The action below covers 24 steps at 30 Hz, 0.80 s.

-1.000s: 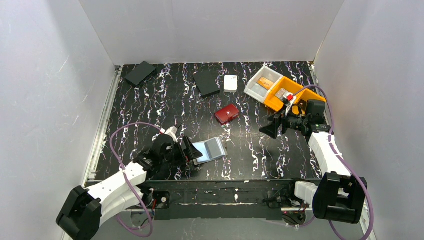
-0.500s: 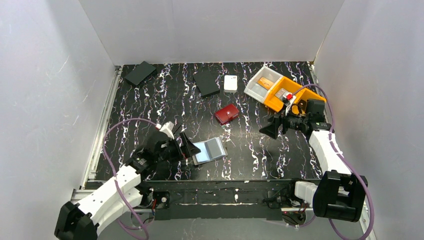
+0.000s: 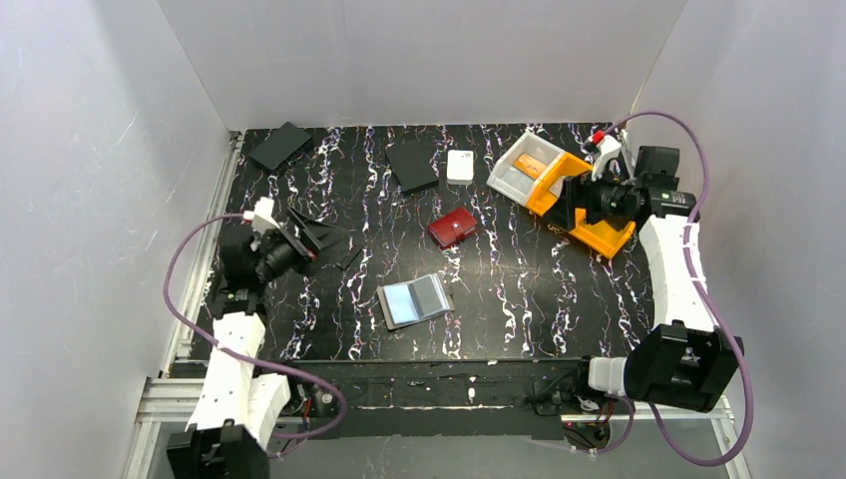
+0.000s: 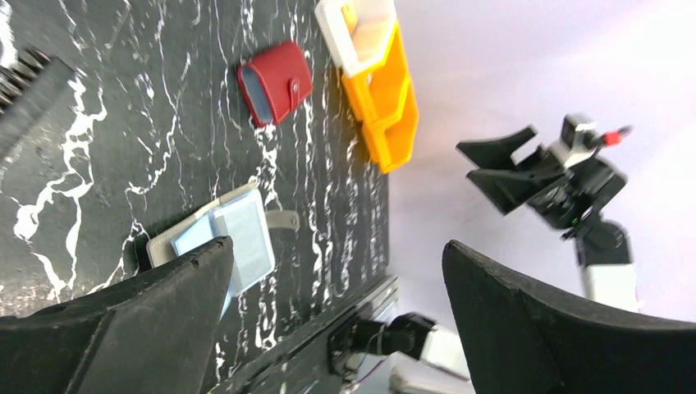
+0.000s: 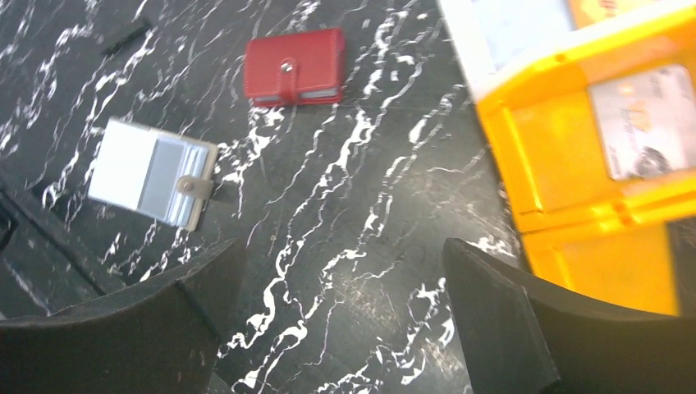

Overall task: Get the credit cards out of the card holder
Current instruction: Reset both arms

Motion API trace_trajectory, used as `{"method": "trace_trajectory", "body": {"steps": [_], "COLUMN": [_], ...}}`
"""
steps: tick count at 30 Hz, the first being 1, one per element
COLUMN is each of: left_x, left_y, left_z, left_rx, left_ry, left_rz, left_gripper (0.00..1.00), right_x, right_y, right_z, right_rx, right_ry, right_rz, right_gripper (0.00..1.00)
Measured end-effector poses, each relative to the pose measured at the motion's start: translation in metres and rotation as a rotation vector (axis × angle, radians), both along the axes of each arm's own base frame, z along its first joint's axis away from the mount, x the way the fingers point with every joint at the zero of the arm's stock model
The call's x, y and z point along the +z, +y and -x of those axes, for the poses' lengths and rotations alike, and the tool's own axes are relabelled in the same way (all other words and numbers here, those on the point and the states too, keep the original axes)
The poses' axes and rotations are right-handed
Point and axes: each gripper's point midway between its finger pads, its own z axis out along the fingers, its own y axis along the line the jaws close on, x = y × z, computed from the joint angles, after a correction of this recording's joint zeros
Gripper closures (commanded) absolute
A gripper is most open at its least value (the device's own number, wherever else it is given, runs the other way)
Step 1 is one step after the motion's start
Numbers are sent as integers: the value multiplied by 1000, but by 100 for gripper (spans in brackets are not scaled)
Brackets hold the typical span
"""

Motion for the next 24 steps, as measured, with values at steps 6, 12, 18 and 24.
{"method": "trace_trajectory", "body": {"steps": [6, 12, 18, 24], "left_x": [44, 92, 113, 108], "left_y": [23, 22, 21, 19], "left_z": [-11, -2, 9, 17], "left_rx": [13, -27, -30, -34], "left_ry": [-24, -114, -129, -74], "left_rz": [39, -39, -108, -110], "left_gripper": [2, 2, 2, 2], "right_x": [34, 83, 133, 140], "right_y": [-26, -30, -36, -43], "right_z": [-16, -8, -1, 0], "right_rx": [-192, -248, -356, -450], "right_ry": [-25, -132, -233, -217], "right_rz": [25, 27, 0, -37], "right_gripper": [2, 2, 2, 2]}}
